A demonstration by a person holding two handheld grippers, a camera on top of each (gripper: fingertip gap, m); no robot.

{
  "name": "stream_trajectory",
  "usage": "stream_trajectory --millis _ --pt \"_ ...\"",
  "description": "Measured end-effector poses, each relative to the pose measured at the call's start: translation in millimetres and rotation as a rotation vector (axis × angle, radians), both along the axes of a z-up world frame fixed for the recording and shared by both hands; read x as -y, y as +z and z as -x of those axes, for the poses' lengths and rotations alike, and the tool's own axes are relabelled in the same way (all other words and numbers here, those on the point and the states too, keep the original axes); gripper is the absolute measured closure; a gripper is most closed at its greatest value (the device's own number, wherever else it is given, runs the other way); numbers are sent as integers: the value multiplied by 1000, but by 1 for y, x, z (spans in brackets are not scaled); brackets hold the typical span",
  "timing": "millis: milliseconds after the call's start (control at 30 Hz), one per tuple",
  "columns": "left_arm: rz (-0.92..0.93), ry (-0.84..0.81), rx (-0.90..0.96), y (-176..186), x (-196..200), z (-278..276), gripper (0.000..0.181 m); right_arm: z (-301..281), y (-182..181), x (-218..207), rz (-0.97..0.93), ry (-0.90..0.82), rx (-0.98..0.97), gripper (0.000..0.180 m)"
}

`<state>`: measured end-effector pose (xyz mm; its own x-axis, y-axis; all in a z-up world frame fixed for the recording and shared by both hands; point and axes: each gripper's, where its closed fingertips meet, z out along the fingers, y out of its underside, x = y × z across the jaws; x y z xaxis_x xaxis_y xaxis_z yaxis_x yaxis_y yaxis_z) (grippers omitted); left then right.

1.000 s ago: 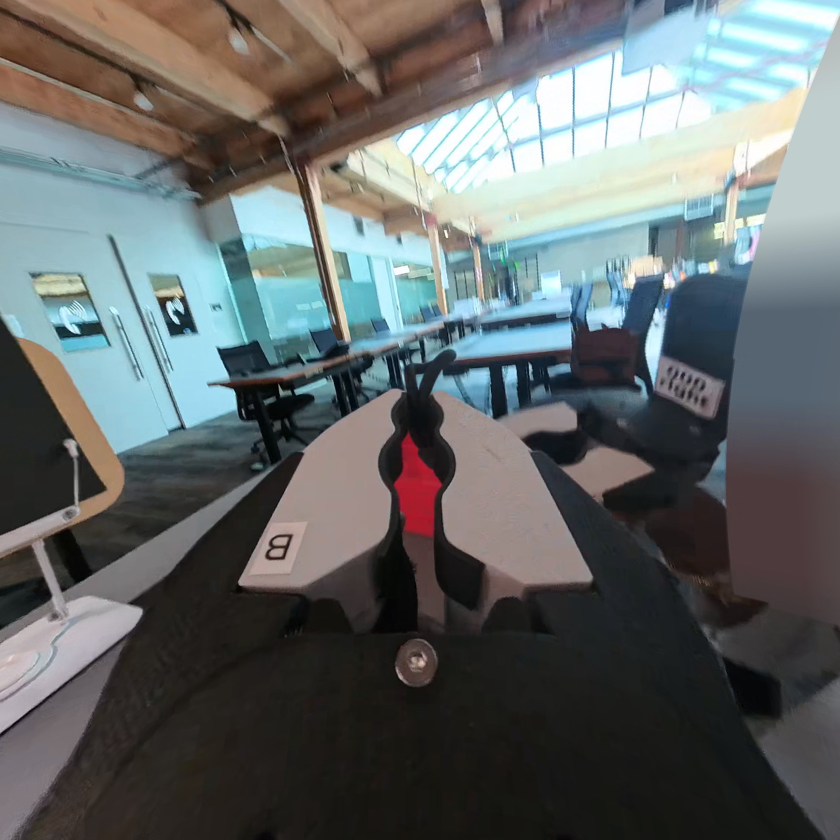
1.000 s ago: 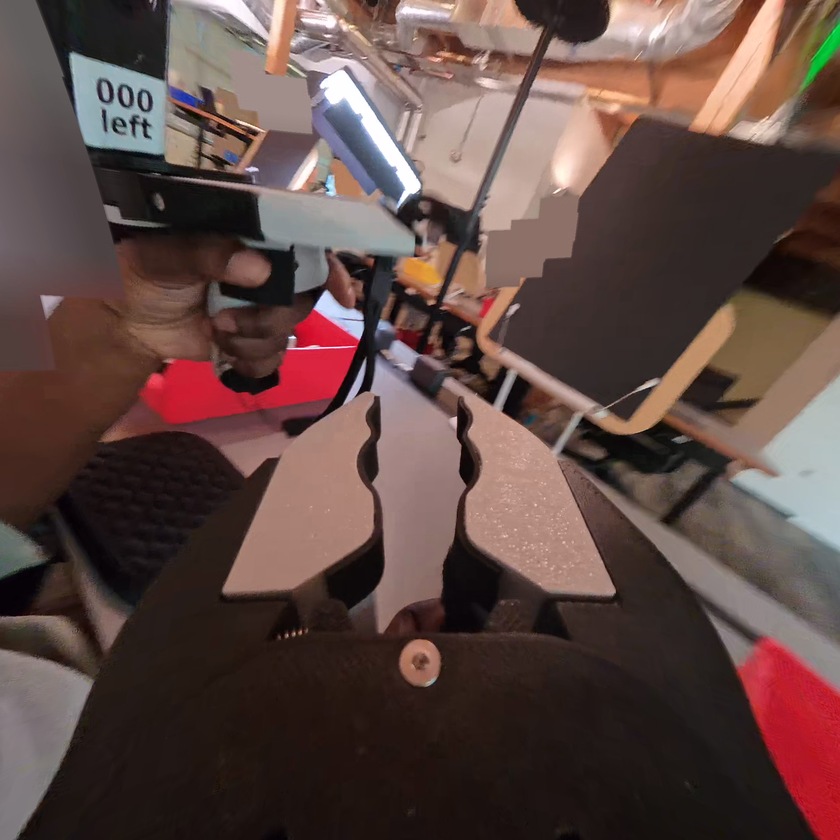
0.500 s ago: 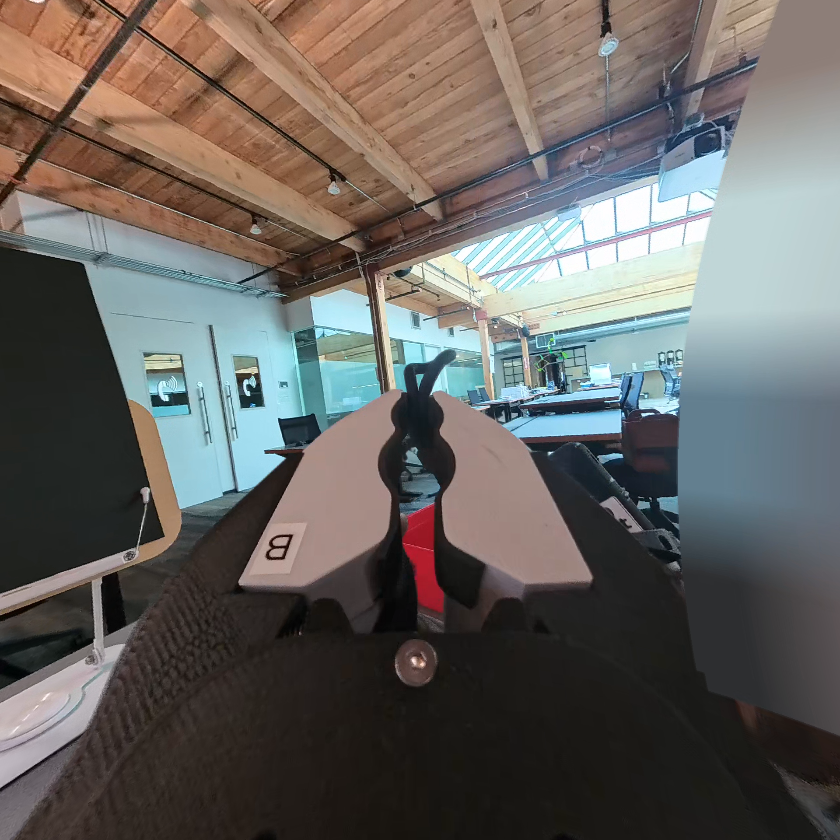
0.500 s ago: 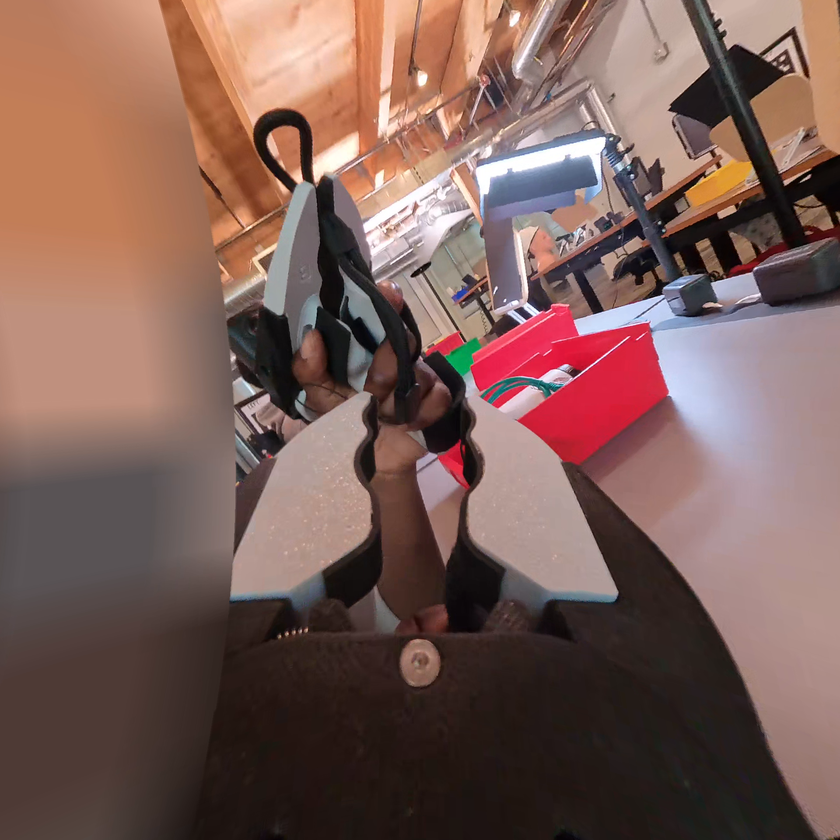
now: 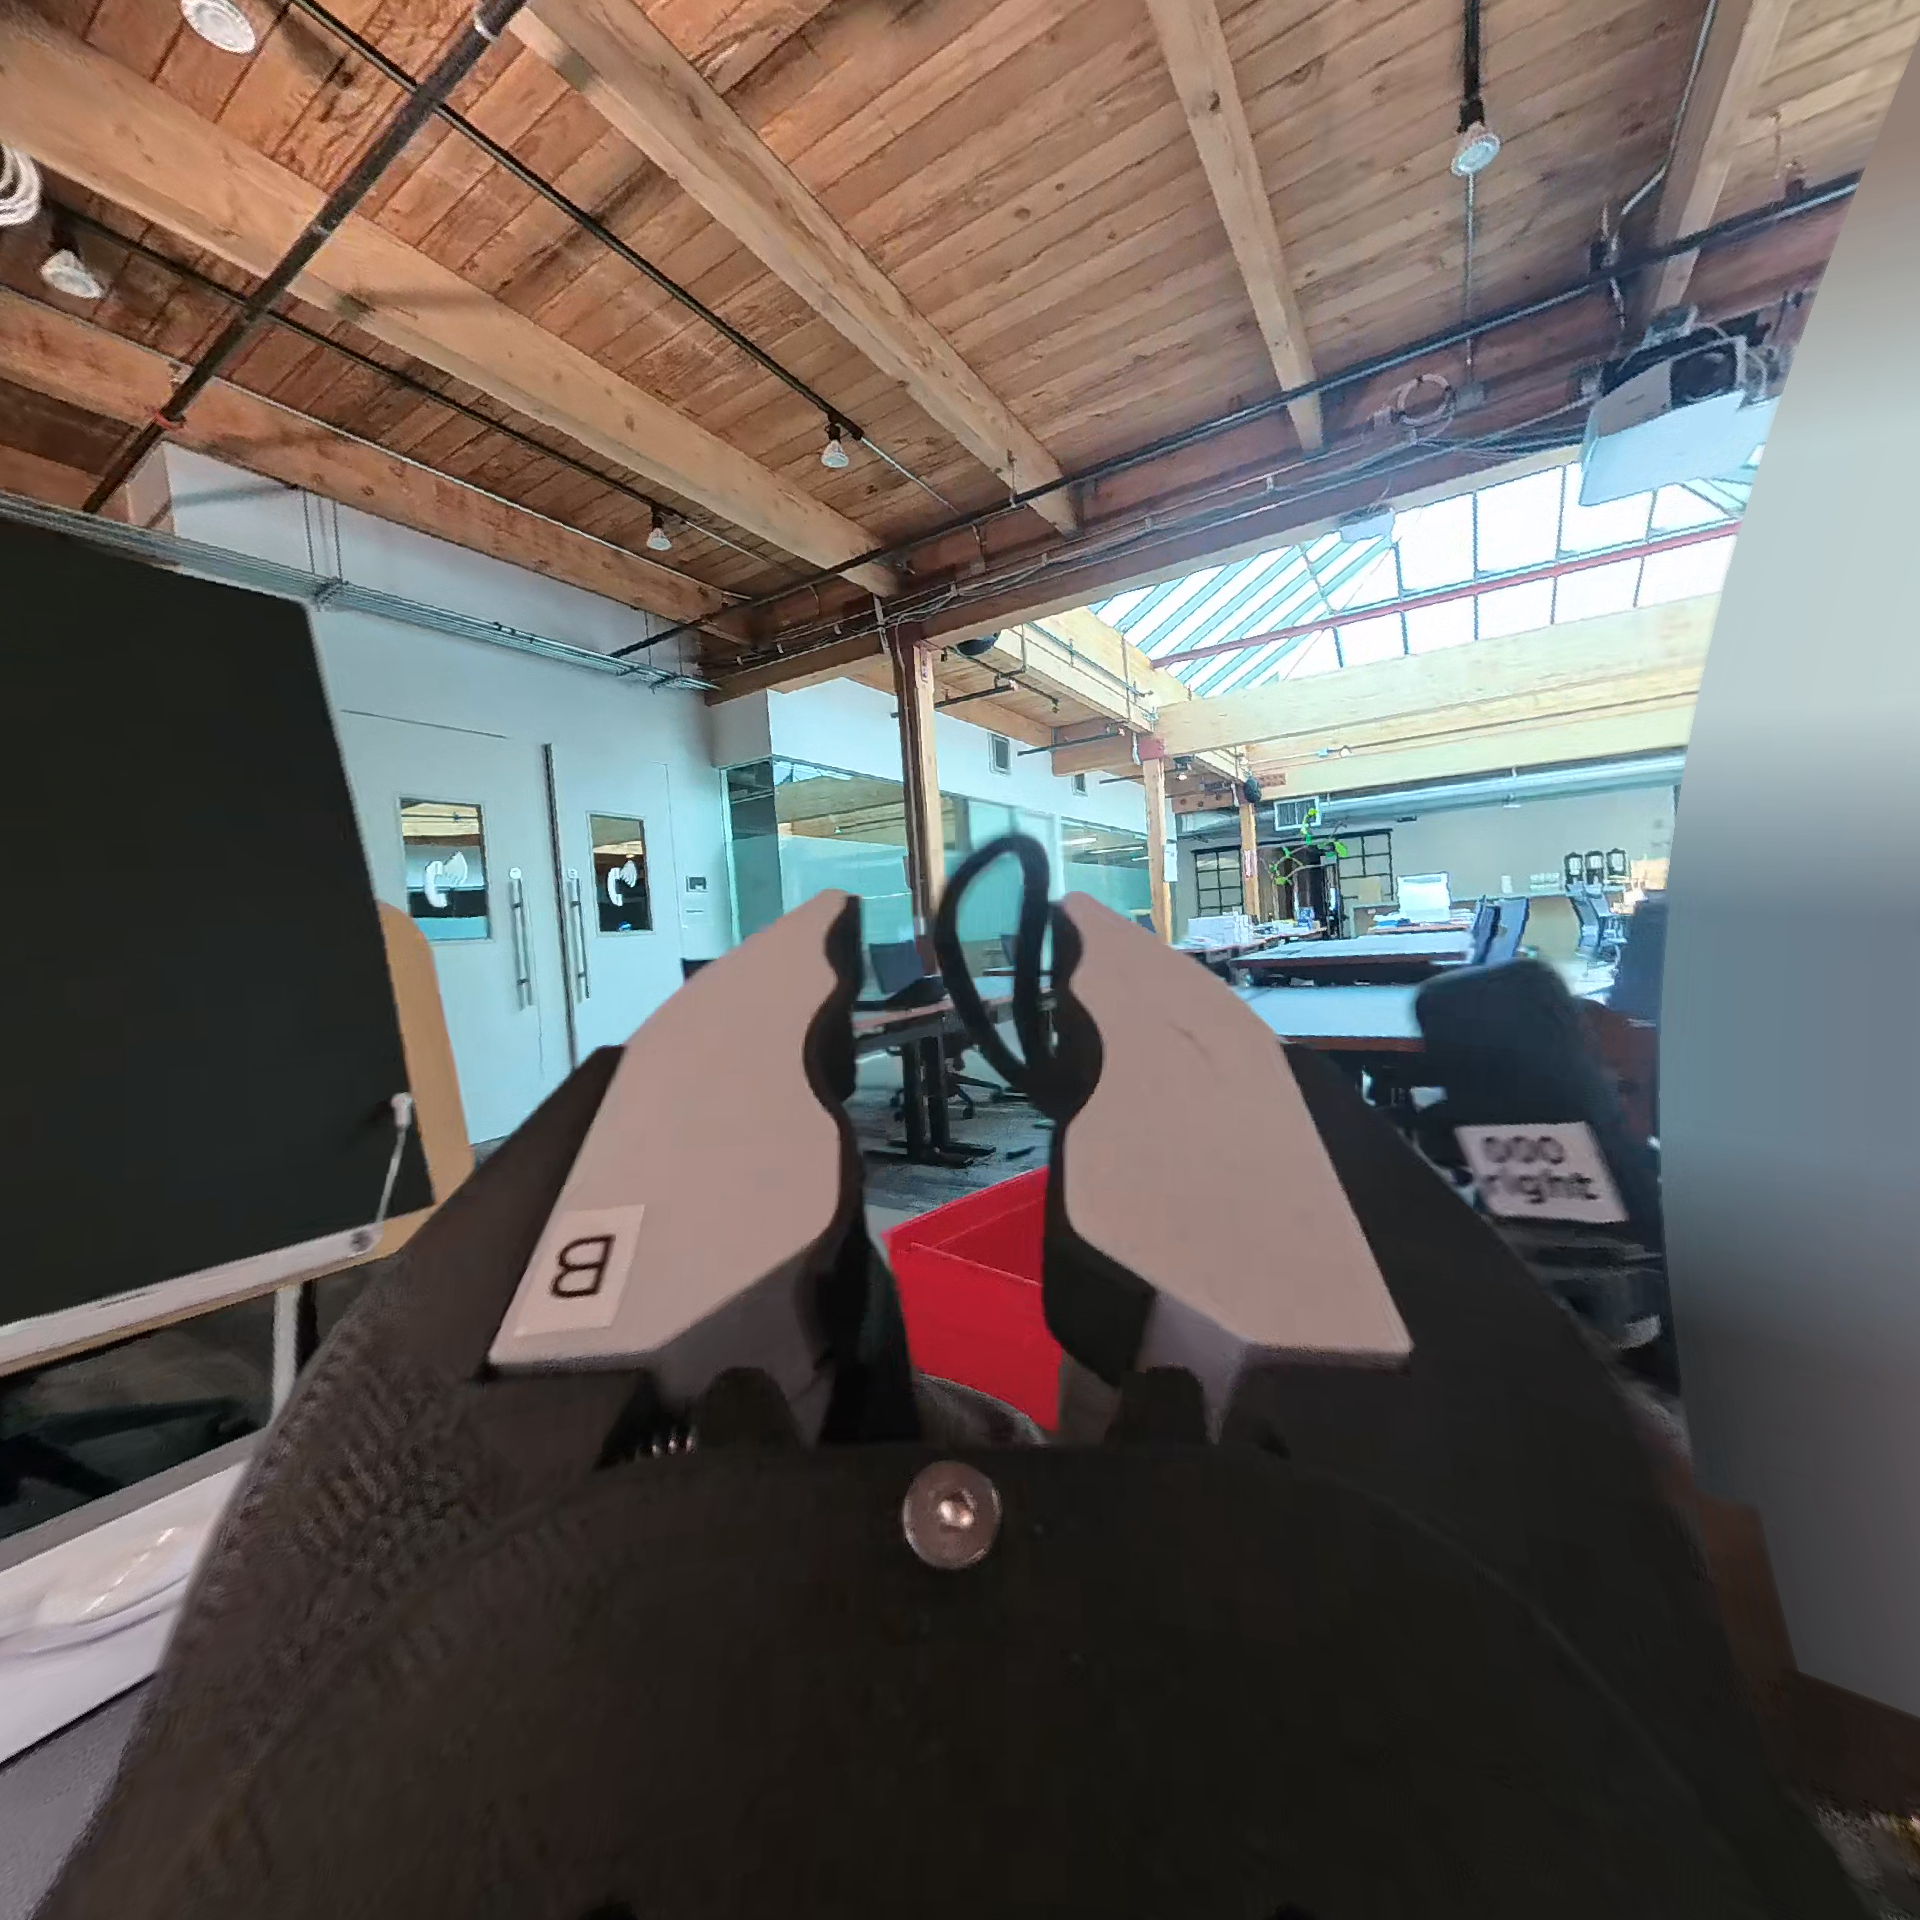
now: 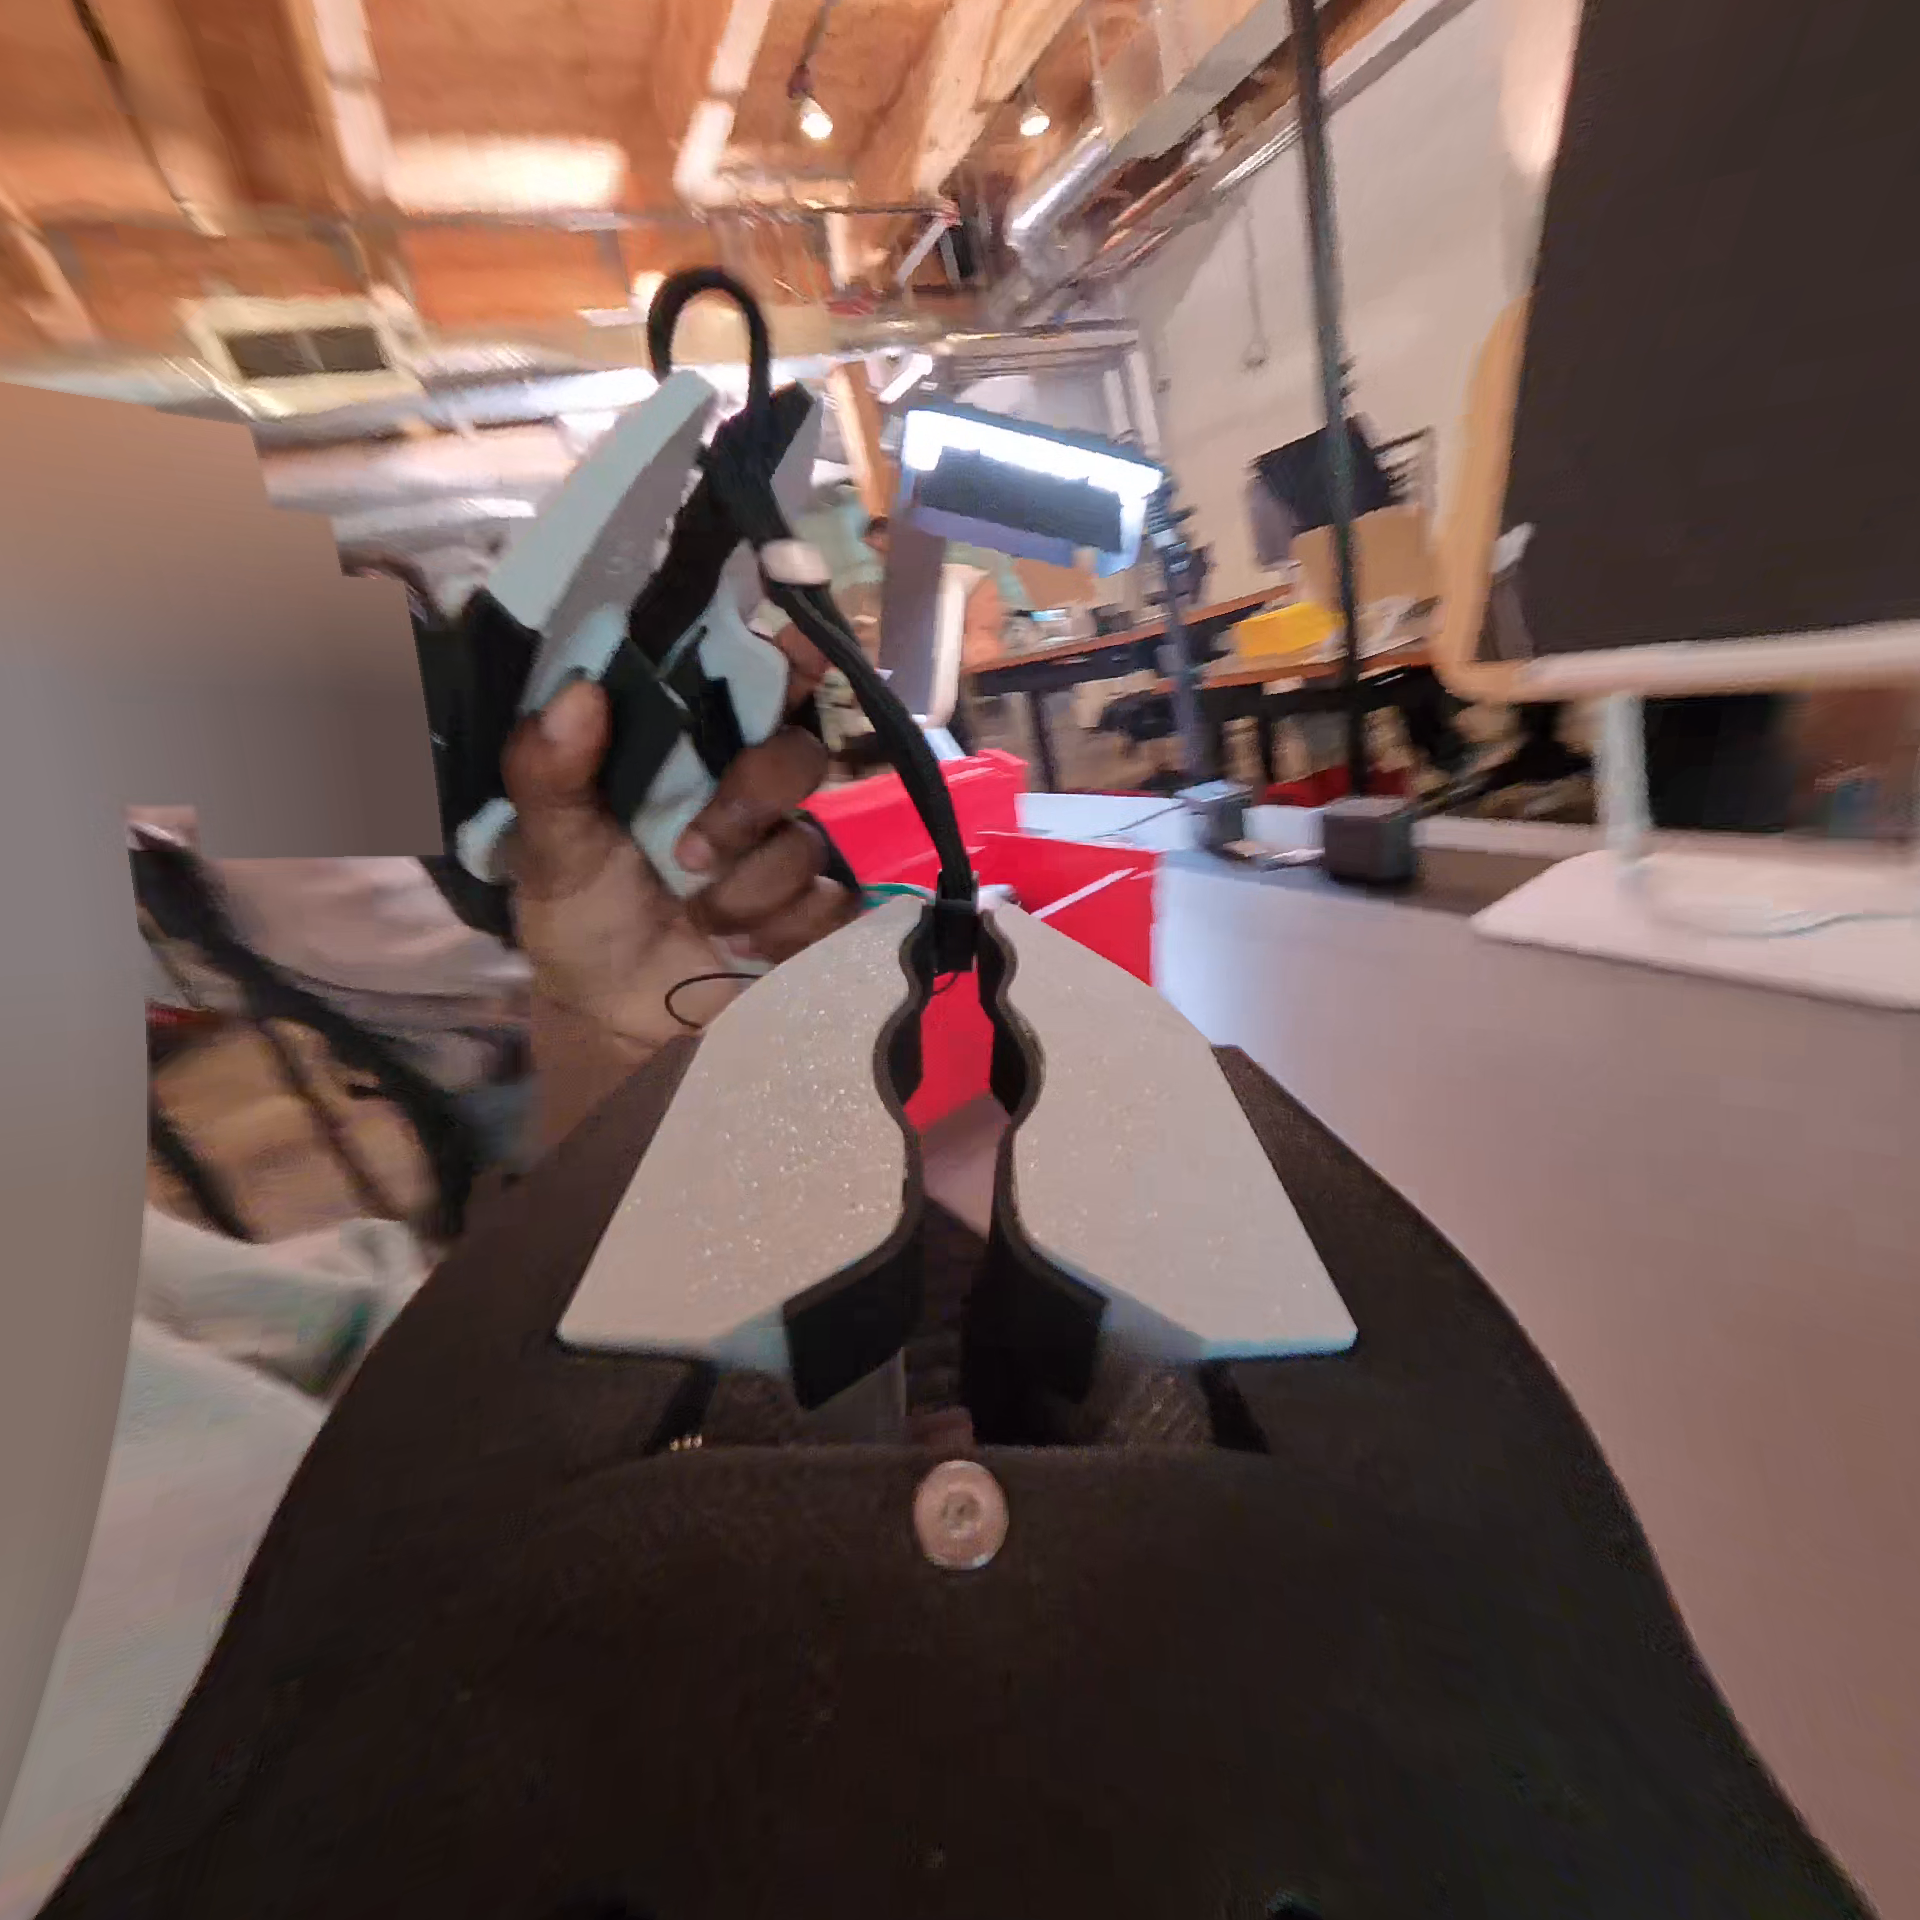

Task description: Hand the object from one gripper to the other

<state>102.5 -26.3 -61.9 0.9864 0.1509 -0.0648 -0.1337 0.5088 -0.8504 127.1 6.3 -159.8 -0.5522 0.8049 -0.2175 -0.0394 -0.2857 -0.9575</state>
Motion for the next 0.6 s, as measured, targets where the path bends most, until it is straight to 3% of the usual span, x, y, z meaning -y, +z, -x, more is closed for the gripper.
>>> stream_trajectory --millis 100,233,400,600 --pt "-13 39 23 7 23 21 127 0 8 -26 -296 -235 -114 172" --pt "-12 40 30 12 44 28 128 -8 20 -43 -692 -493 -278 173" --pt "296 -112 -73 -24 6 -10 129 -15 26 -41 -1013 -651 -436 173" --pt "540 -204 -214 -72 -41 -47 137 -19 24 -27 -1145 -651 -538 173"
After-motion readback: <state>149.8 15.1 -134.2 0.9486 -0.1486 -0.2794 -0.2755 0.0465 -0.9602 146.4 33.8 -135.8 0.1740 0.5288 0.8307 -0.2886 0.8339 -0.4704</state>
